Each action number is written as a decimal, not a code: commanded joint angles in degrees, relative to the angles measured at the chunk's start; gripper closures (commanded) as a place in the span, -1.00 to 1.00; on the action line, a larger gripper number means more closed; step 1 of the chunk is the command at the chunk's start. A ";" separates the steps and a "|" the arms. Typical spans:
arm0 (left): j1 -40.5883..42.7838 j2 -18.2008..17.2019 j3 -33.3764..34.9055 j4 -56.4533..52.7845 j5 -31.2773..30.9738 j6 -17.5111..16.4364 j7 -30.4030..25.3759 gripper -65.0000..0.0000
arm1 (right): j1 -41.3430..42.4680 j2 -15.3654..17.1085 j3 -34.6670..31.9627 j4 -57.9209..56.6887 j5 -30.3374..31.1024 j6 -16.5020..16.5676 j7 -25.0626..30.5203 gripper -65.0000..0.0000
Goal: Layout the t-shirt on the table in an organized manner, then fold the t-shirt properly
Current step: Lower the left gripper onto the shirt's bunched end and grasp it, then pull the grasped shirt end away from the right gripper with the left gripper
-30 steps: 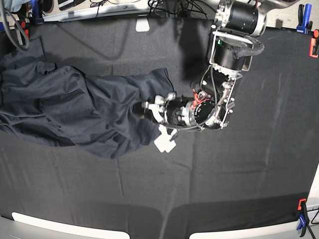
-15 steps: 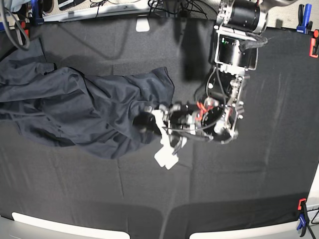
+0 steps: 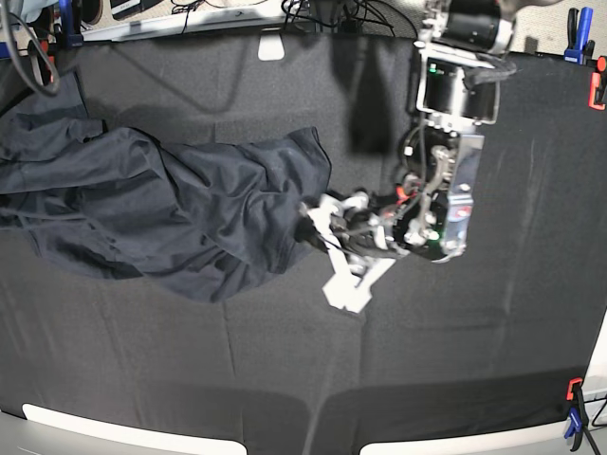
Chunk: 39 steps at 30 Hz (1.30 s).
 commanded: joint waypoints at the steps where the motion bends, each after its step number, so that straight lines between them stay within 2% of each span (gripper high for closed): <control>1: -1.51 0.13 0.04 0.85 -1.03 0.59 -1.09 0.27 | 0.96 2.21 0.57 0.98 0.61 -0.79 0.83 0.12; 6: -1.49 0.00 0.04 0.83 -6.67 1.22 0.61 0.27 | 0.96 2.21 0.57 0.98 0.61 -0.79 0.83 0.12; 16: 1.29 -0.31 0.07 0.79 -5.88 1.20 0.00 0.27 | 0.96 2.21 0.57 0.98 0.63 -0.79 0.87 0.12; 21: 3.96 -0.31 0.07 0.79 -5.90 1.22 -2.40 0.27 | 0.96 2.21 0.57 0.98 0.61 -0.79 0.85 0.12; 28: 4.76 -0.28 0.11 0.79 -7.10 1.22 -1.64 0.27 | 0.96 2.21 0.57 0.98 0.63 -0.79 0.90 0.12; 29: 5.07 -0.26 0.11 0.79 -8.59 1.03 -0.90 0.27 | 0.96 2.23 0.57 0.98 0.63 -0.79 0.90 0.12; 31: 6.05 -0.15 0.11 0.79 -9.70 -1.49 -0.70 0.27 | 0.96 2.21 0.57 0.98 0.63 -0.79 0.92 0.12; 32: 6.51 -0.11 0.11 0.79 -8.81 -2.43 -1.07 0.27 | 0.96 2.21 0.57 0.98 0.63 -0.79 0.92 0.12; 35: 7.91 -0.15 0.11 0.79 -5.88 -2.47 -2.75 0.27 | 0.96 2.21 0.57 0.98 0.63 -0.79 0.92 0.12; 37: 8.20 -0.11 0.11 0.79 -7.72 -2.45 -1.90 0.27 | 0.98 2.23 0.57 0.98 0.63 -0.79 0.94 0.12; 39: 7.93 -0.13 0.11 0.81 -12.63 -2.49 -0.76 0.27 | 0.96 2.23 0.57 0.98 0.61 -0.79 0.98 0.12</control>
